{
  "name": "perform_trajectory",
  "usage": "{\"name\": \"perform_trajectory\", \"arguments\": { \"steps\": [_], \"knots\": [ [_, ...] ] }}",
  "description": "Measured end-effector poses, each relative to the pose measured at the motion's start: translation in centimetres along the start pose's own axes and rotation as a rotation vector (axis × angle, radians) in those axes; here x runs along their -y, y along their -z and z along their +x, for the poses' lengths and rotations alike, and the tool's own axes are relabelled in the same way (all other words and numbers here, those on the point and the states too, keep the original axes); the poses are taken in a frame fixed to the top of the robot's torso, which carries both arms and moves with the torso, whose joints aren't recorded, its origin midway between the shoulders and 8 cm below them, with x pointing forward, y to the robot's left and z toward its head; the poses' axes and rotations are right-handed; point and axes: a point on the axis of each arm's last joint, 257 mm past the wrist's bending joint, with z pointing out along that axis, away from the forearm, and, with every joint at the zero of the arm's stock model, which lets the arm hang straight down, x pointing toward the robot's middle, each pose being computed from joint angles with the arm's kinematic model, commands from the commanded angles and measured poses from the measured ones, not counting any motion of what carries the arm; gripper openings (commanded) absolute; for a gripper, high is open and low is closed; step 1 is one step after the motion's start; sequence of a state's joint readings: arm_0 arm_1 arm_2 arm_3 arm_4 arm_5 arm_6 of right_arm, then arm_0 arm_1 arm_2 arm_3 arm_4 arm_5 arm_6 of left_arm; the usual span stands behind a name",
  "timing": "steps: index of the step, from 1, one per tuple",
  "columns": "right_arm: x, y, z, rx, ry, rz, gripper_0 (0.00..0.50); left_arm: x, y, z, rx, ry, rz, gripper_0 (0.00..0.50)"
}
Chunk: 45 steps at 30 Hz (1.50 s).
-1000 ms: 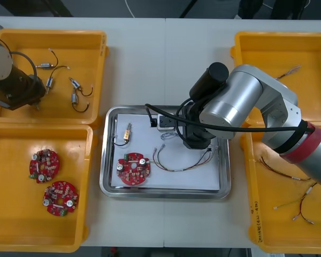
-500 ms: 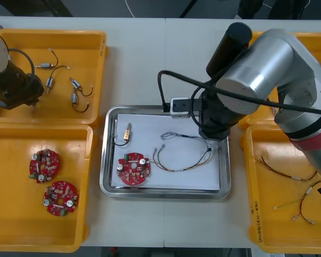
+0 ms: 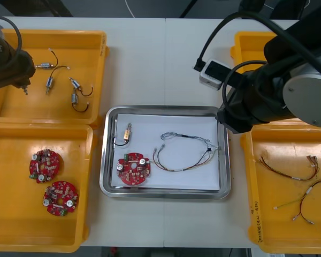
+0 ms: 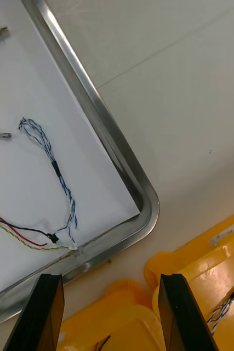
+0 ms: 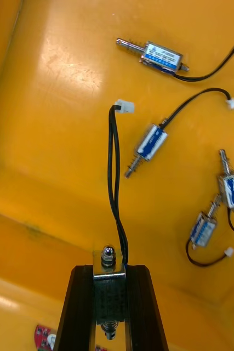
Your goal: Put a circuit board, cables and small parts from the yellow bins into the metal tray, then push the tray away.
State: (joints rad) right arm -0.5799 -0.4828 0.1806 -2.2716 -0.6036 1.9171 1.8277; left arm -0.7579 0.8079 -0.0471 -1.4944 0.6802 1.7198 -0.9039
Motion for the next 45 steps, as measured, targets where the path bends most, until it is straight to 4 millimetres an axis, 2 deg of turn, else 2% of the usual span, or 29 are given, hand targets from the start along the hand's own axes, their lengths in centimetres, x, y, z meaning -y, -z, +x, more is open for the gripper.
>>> {"name": "perform_trajectory", "arguments": {
  "steps": [5,10,14,21,25,30,35,40,45],
  "knots": [
    [0.5,0.6,3.1,-0.016,-0.267,0.033,0.5,0.9,2.5,0.8,0.005,-0.049,0.002,0.003],
    [1.4,1.0,6.8,-0.07,-0.366,0.074,0.5,3.1,4.1,1.9,0.004,-0.114,0.055,0.001],
    [2.6,1.5,9.5,-0.095,-0.543,0.107,0.5,4.6,4.8,2.5,0.024,-0.168,0.074,0.001],
    [4.0,3.0,13.7,-0.116,-0.74,0.111,0.5,8.0,3.8,5.9,0.001,-0.271,0.073,0.001],
    [4.6,4.1,15.8,-0.117,-0.883,0.108,0.5,11.3,3.5,8.0,-0.026,-0.261,0.1,0.002],
    [6.0,5.6,18.4,-0.122,-0.959,0.13,0.5,15.7,3.7,10.7,-0.053,-0.238,0.134,0.002],
    [6.9,6.6,20.7,-0.143,-1.007,0.171,0.5,19.4,3.9,13.5,-0.07,-0.308,0.161,0.002],
    [7.3,6.8,22.6,-0.17,-1.041,0.208,0.5,22.0,3.7,16.2,-0.079,-0.386,0.177,0.003],
    [7.5,6.8,24.3,-0.195,-1.09,0.211,0.5,23.2,2.7,18.6,-0.091,-0.447,0.18,0.002]
  ]
}}
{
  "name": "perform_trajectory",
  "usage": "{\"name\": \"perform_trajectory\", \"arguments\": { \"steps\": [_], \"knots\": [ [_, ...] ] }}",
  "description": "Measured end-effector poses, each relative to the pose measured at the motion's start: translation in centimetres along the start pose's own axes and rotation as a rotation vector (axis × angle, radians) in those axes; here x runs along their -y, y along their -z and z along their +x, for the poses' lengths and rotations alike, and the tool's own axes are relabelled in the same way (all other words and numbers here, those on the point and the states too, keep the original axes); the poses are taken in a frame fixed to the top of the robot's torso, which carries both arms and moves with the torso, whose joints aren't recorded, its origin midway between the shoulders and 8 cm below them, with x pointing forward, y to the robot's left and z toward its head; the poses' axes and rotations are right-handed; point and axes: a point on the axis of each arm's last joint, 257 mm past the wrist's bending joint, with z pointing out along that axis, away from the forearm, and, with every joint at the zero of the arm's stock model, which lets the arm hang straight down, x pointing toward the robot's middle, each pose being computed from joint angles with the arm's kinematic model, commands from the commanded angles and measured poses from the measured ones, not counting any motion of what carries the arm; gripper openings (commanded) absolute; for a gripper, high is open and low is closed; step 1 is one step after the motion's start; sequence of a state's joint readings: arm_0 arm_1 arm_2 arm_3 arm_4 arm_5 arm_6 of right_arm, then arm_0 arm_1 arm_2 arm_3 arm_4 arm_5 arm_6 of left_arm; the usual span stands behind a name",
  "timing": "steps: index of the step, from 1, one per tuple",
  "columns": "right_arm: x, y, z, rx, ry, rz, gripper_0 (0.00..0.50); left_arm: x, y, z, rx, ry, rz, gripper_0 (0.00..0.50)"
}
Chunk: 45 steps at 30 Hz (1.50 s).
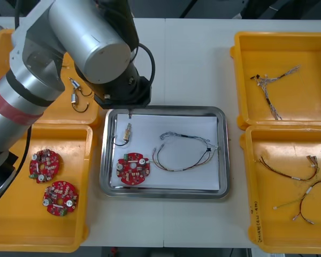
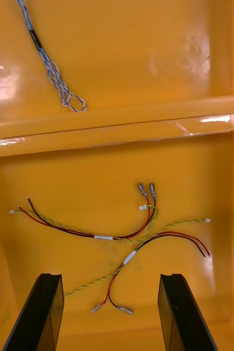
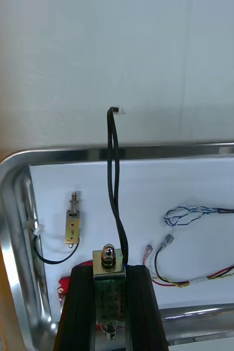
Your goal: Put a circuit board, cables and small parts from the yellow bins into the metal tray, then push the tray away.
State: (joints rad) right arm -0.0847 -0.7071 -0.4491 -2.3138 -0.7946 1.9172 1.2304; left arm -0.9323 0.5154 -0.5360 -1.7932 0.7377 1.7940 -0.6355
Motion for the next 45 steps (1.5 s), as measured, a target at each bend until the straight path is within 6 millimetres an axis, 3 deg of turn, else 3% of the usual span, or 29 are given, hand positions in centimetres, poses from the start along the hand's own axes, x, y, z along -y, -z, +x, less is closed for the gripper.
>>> {"name": "perform_trajectory", "arguments": {
  "steps": [9,19,45],
  "knots": [
    [1.9,-0.4,1.3,-0.031,-0.048,0.021,0.5,0.9,-2.8,1.7,-0.042,-0.025,-0.004,0.003],
    [1.4,-0.5,1.8,-0.046,-0.041,0.0,0.5,1.6,-6.9,2.7,-0.055,-0.034,-0.005,0.003],
    [0.8,-0.4,2.0,-0.053,0.056,-0.026,0.5,2.1,-9.0,3.5,-0.01,-0.103,-0.021,0.006]
  ]
}}
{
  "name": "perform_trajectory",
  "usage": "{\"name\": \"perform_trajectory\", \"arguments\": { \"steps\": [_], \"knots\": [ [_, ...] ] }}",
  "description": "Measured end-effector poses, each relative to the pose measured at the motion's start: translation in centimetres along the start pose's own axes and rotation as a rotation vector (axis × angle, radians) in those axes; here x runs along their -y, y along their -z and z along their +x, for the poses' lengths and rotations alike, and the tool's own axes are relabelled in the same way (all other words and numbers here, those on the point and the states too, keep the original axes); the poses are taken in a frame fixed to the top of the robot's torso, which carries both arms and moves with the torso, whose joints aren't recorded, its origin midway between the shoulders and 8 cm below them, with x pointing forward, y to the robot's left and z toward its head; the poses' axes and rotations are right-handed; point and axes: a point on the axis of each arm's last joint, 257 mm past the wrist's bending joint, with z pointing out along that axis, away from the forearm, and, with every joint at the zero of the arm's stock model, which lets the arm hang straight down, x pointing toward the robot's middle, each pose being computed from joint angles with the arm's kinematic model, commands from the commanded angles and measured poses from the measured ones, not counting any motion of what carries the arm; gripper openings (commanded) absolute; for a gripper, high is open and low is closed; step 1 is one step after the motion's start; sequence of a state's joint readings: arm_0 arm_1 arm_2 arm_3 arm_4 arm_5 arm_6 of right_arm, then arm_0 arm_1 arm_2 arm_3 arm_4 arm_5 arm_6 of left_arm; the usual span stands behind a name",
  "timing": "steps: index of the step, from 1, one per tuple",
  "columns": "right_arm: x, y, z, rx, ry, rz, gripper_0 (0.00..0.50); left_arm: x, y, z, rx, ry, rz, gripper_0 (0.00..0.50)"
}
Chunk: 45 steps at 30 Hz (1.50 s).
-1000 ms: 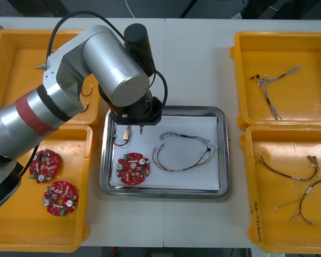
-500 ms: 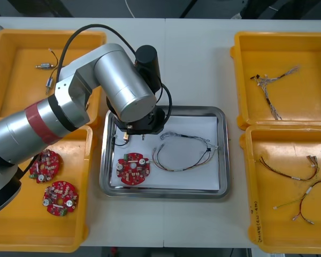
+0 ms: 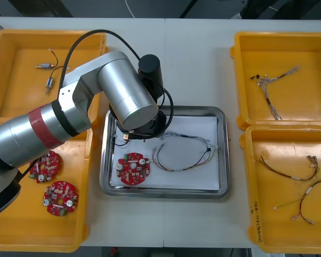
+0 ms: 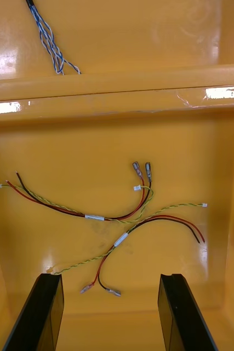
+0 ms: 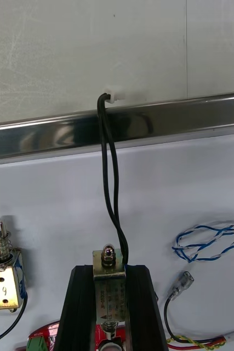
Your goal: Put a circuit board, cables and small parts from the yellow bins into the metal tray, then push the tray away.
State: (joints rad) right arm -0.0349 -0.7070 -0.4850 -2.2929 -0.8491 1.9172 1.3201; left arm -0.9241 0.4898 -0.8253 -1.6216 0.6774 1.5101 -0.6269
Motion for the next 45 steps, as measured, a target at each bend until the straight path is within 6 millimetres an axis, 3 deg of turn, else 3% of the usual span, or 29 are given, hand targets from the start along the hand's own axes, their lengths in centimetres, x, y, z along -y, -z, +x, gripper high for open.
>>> {"name": "perform_trajectory", "arguments": {
  "steps": [19,20,22,23,25,29,38,45],
  "knots": [
    [0.0,0.0,0.0,0.0,0.0,0.0,0.5,-0.4,-1.4,1.0,0.004,-0.008,0.0,0.009],
    [0.0,0.0,0.0,0.0,0.0,0.0,0.5,-0.4,-1.4,1.0,0.004,-0.008,-0.001,0.036],
    [0.0,0.0,0.0,0.0,0.0,0.0,0.5,-0.4,-1.4,0.9,0.004,-0.007,-0.001,0.201],
    [0.0,0.0,0.0,0.0,0.0,0.0,0.5,-0.5,-1.4,0.9,0.004,-0.007,-0.002,0.231],
    [0.0,0.0,0.0,0.0,0.0,0.0,0.5,-0.5,-1.4,0.9,0.005,-0.007,-0.002,0.369],
    [0.0,0.0,0.0,0.0,0.0,0.0,0.5,-0.6,-1.4,0.8,0.008,-0.006,-0.002,0.486],
    [0.0,0.0,0.0,0.0,0.0,0.0,0.5,-0.9,-1.1,-0.2,0.033,0.008,0.01,0.5],
    [0.0,0.0,-0.1,0.001,0.001,-0.001,0.5,-0.9,1.3,-3.0,0.079,0.071,0.051,0.5]
  ]
}}
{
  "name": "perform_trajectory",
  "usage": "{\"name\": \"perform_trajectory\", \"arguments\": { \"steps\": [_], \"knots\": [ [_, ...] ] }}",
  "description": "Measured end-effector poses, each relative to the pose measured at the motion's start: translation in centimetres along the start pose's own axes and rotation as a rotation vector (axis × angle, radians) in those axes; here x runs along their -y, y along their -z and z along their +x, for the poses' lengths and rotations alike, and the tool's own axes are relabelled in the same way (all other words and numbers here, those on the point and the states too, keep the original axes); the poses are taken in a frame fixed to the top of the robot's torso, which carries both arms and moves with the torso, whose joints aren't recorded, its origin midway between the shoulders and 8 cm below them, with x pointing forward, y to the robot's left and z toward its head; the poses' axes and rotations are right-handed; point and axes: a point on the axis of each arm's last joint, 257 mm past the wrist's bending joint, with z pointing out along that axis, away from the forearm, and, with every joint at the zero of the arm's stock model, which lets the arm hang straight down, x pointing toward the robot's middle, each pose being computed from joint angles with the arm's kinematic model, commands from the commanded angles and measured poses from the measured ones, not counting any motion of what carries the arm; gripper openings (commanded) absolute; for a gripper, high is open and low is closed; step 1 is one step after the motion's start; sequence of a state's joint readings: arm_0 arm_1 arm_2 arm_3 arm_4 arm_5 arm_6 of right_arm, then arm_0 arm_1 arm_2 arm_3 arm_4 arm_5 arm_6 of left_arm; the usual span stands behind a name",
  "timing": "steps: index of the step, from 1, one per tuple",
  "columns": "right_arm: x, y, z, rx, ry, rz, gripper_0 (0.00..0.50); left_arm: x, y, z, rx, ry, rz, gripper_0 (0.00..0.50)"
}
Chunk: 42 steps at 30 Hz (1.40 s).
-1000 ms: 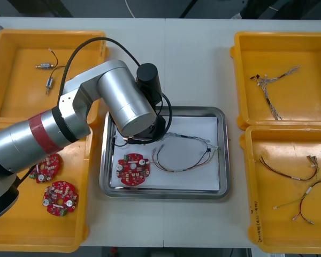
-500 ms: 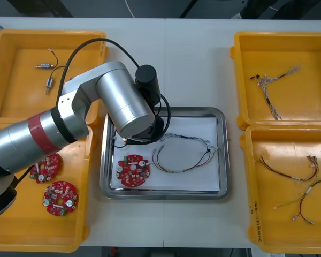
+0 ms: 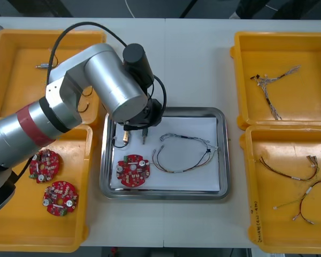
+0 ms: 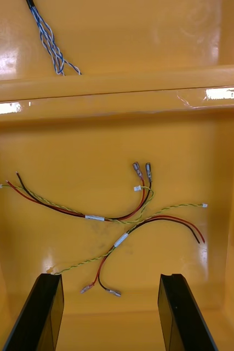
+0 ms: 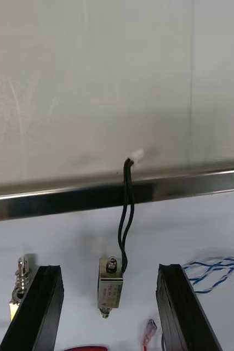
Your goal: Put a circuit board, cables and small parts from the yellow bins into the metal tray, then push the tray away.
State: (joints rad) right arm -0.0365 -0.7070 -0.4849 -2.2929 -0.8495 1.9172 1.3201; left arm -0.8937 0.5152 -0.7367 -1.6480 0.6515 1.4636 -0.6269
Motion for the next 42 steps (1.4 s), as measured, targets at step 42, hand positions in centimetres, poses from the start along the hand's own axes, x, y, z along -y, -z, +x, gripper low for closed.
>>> {"name": "perform_trajectory", "arguments": {
  "steps": [42],
  "knots": [
    [-23.1,0.5,-0.2,-0.015,0.799,-0.247,0.5,-15.6,17.0,-1.6,-0.011,0.163,-0.069,0.5]
  ]
}}
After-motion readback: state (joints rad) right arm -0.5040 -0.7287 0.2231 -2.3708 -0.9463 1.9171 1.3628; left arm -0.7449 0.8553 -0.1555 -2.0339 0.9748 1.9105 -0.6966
